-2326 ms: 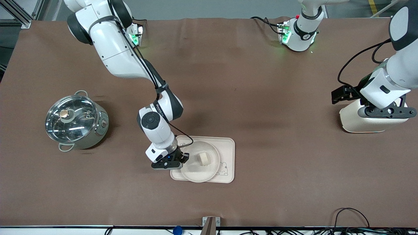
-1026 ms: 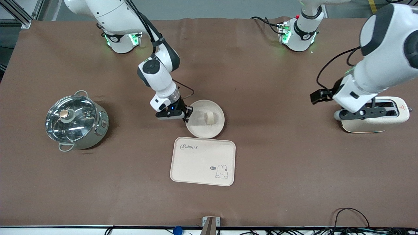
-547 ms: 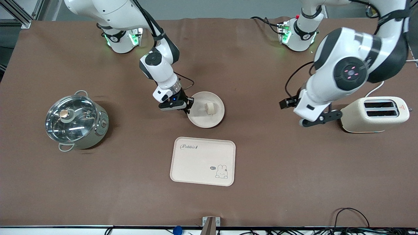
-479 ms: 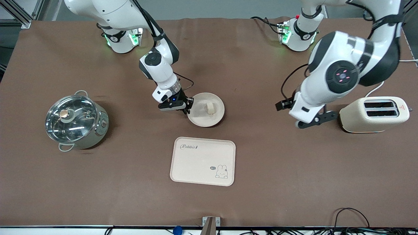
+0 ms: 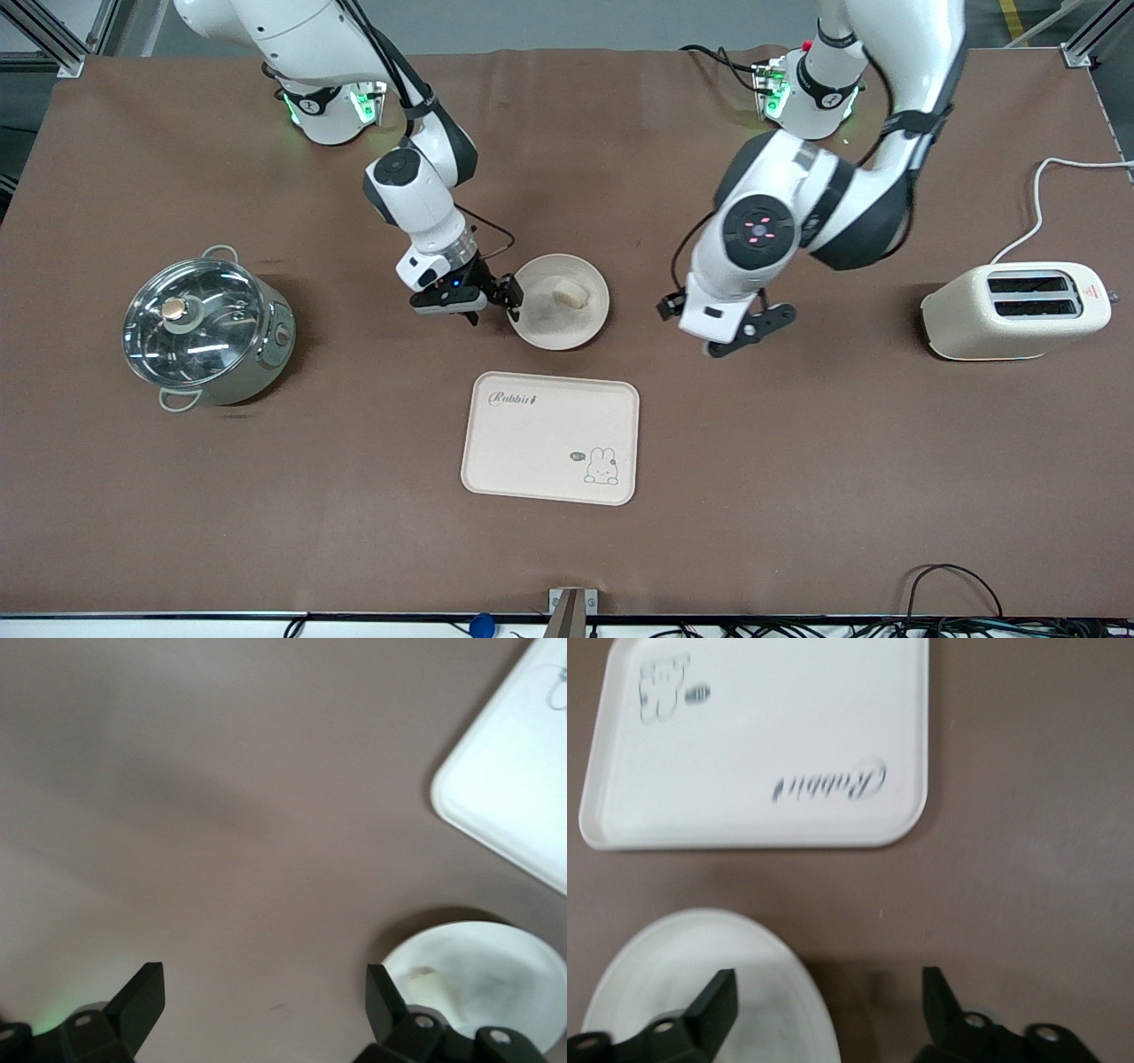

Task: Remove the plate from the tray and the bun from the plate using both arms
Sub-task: 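Release the plate with the right gripper while the left gripper reaches the plate, then grasp the bun with the left gripper while the right gripper withdraws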

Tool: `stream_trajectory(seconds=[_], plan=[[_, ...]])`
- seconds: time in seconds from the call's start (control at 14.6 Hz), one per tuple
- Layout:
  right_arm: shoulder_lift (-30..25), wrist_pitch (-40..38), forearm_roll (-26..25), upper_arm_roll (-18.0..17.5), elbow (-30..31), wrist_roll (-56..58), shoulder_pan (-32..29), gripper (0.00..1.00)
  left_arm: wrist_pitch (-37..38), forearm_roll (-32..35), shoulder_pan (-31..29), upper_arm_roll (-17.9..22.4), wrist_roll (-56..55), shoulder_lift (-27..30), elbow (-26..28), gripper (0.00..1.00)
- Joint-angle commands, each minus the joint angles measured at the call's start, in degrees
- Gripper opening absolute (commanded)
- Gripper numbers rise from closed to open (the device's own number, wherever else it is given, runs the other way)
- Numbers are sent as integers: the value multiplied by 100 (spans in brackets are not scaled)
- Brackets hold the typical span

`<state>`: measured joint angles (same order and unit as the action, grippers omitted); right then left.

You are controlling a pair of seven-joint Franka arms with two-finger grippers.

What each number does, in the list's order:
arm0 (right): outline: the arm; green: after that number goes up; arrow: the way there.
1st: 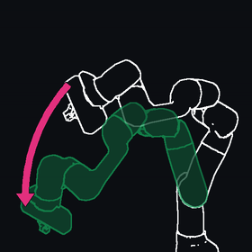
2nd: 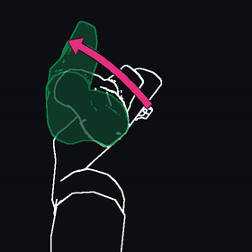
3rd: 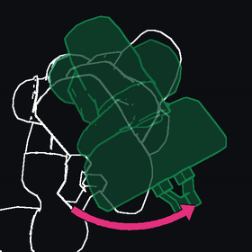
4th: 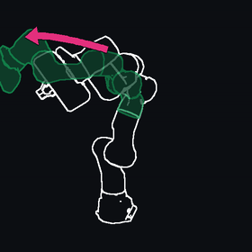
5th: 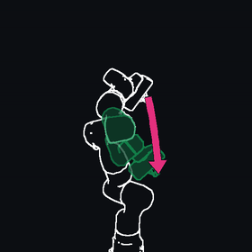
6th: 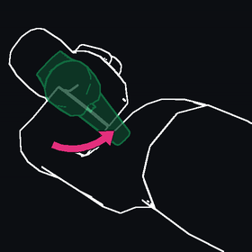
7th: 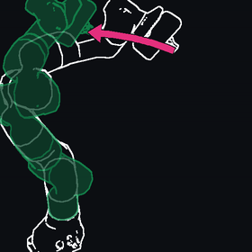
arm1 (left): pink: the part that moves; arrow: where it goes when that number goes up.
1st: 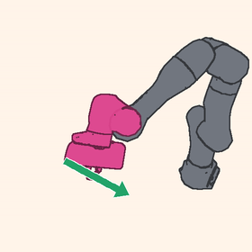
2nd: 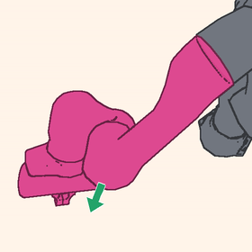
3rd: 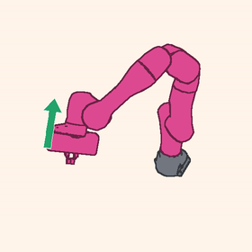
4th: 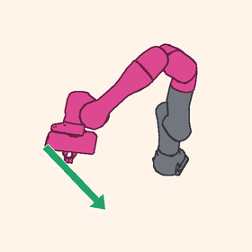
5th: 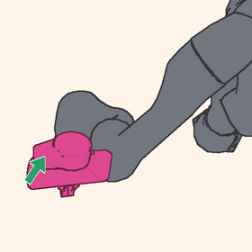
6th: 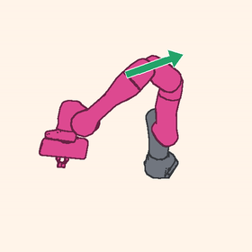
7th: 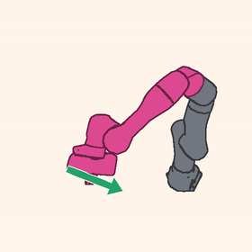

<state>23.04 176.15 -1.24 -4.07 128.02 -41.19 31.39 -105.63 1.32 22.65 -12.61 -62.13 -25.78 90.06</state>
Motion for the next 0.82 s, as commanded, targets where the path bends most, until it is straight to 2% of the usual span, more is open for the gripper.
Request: stream_trajectory(seconds=[0.0,0.27,0.48,0.75], plan=[[-308,-746,-104,-50,-250,-56,-238,100,-527,-53,344,13,-902,-321,-59,100],[-520,-1967,-104,-32,-785,-21,-598,100,-1230,-62,880,13,-2317,-770,-68,100],[-967,-3399,-122,-23,-1199,101,-958,100,-1627,-10,1205,22,-3539,-1077,-59,100],[-1512,-4262,-166,-32,-1507,1548,-1836,100,-2048,-1,1513,31,-4735,-1315,28,100]])
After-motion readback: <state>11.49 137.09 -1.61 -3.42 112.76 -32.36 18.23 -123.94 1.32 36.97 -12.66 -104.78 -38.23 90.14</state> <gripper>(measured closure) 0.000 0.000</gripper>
